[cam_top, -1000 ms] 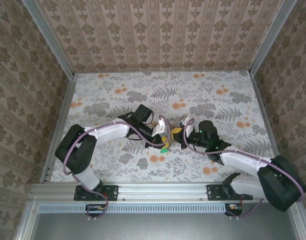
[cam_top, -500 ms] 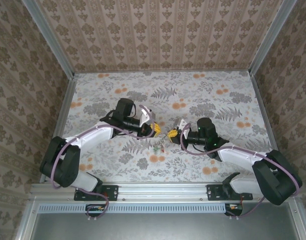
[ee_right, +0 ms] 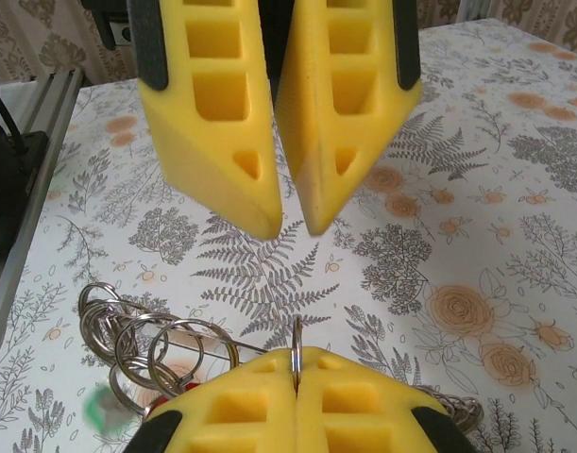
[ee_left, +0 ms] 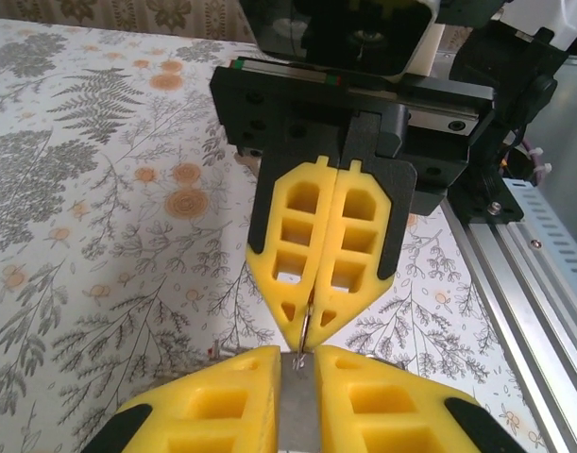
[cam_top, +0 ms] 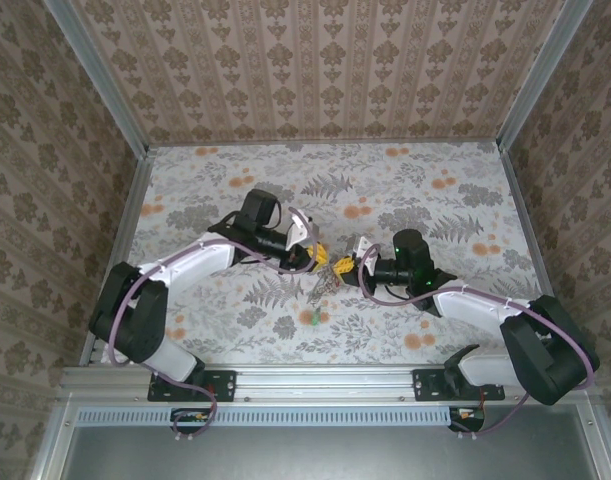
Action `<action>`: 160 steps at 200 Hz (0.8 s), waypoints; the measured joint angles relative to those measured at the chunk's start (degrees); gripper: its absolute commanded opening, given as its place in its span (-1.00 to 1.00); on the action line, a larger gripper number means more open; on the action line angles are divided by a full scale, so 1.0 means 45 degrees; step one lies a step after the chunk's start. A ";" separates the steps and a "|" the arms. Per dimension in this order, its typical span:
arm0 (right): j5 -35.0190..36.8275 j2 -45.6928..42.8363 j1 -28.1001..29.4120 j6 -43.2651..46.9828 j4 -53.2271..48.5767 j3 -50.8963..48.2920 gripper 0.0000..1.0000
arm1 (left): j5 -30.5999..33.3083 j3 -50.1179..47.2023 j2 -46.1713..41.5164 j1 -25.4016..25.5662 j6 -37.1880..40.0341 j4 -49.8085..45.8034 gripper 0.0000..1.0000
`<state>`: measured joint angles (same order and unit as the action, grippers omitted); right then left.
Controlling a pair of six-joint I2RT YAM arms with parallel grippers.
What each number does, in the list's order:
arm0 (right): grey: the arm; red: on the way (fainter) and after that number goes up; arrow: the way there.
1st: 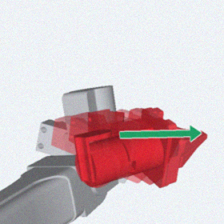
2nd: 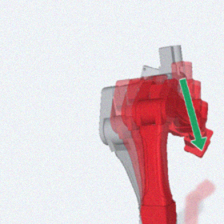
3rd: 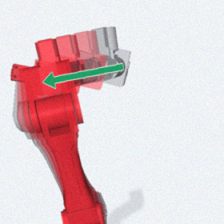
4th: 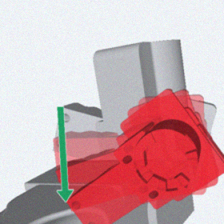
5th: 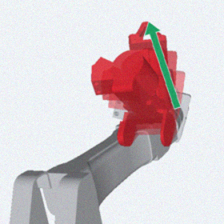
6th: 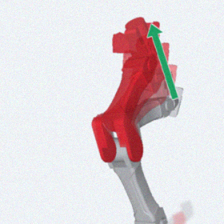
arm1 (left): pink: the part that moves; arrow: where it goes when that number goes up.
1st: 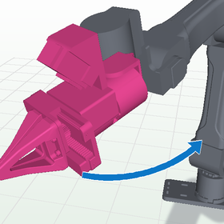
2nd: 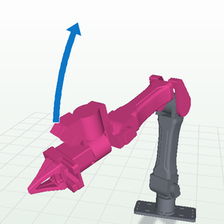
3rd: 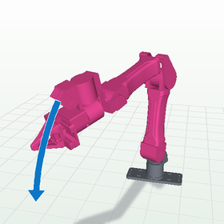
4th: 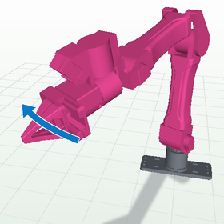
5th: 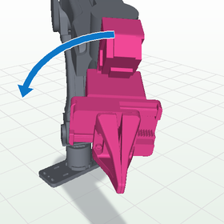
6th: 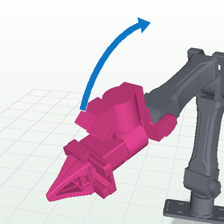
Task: Put the keys on the keyring
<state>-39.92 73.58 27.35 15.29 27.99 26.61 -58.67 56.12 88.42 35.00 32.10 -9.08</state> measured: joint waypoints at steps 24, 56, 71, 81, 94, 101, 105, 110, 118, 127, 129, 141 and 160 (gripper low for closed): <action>-0.0049 -0.0005 -0.0131 0.0049 -0.0034 0.0000 -1.00 | -0.0068 0.0389 0.0345 0.0277 0.0505 -0.0627 -0.65; -0.0257 -0.0019 -0.0355 0.0243 -0.0301 0.0000 -1.00 | -0.0092 0.0855 0.0772 0.0442 0.1132 -0.1530 -0.65; -0.0301 -0.0024 -0.0384 0.0330 -0.0432 0.0005 -1.00 | -0.0029 0.1205 0.1078 0.0515 0.1409 -0.2011 -0.66; -0.0340 -0.0029 -0.0384 0.0369 -0.0544 0.0010 -1.00 | 0.0000 0.1447 0.1287 0.0568 0.1574 -0.2249 -0.67; -0.0408 -0.0029 -0.0384 0.0427 -0.0656 0.0010 -1.00 | 0.0053 0.1661 0.1486 0.0636 0.1744 -0.2501 -0.67; -0.0447 -0.0029 -0.0384 0.0481 -0.0675 0.0015 -1.00 | 0.0078 0.1705 0.1525 0.0661 0.1807 -0.2608 -0.67; -0.0471 -0.0029 -0.0384 0.0495 -0.0690 0.0015 -1.00 | 0.0087 0.1719 0.1554 0.0675 0.1841 -0.2671 -0.68; -0.0486 -0.0029 -0.0384 0.0529 -0.0704 0.0019 -1.00 | 0.0087 0.1739 0.1588 0.0714 0.1880 -0.2725 -0.68; -0.0491 -0.0029 -0.0384 0.0568 -0.0758 0.0044 -1.00 | 0.0087 0.1744 0.1642 0.0714 0.1928 -0.2769 -0.68; -0.0491 -0.0029 -0.0384 0.0583 -0.0811 0.0063 -1.00 | 0.0087 0.1744 0.1690 0.0719 0.1933 -0.2827 -0.68; -0.0491 -0.0029 -0.0384 0.0583 -0.0831 0.0068 -1.00 | 0.0087 0.1744 0.1700 0.0719 0.1938 -0.2846 -0.68; -0.0491 -0.0024 -0.0384 0.0593 -0.0860 0.0078 -1.00 | 0.0092 0.1744 0.1749 0.0719 0.1943 -0.2909 -0.68; -0.0491 -0.0024 -0.0384 0.0617 -0.0918 0.0092 -1.00 | 0.0136 0.1744 0.1826 0.0719 0.1982 -0.2968 -0.67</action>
<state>-42.13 73.47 25.63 18.06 23.86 27.03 -58.06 63.96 96.64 38.24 41.01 -22.44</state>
